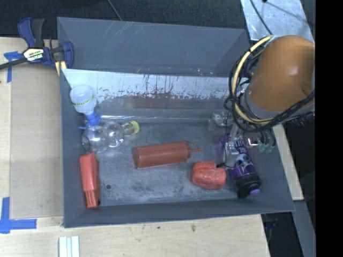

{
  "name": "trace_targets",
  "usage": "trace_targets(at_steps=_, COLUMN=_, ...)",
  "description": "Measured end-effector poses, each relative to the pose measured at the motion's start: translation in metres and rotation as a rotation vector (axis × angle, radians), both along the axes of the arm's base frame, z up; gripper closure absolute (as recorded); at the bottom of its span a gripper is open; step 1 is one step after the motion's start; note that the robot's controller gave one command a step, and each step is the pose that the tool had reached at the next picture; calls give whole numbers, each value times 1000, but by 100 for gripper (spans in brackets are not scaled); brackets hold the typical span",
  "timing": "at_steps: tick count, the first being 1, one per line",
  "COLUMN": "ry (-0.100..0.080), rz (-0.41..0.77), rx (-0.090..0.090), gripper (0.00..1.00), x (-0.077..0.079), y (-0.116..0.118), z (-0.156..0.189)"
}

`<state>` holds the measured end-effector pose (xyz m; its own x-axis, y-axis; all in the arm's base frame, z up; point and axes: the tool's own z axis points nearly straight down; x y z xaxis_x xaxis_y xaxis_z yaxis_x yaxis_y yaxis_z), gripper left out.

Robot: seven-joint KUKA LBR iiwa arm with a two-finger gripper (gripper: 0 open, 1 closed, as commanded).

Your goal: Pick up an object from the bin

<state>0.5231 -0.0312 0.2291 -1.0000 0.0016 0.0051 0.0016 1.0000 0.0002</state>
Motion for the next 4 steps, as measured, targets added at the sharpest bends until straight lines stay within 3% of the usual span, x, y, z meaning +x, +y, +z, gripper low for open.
trace_targets(at_steps=1, ry=-9, rz=1, rx=-1, gripper=0, x=2, y=0, z=4)
trace_targets(at_steps=2, ry=-12, rz=101, rx=-1, gripper=0, x=-11, y=-1, z=-59)
trace_targets(at_steps=3, ry=-8, rz=198, rx=0, gripper=0, x=13, y=73, z=-70)
trace_targets(at_steps=4, ry=-8, rz=81, rx=1, gripper=0, x=2, y=34, z=-95)
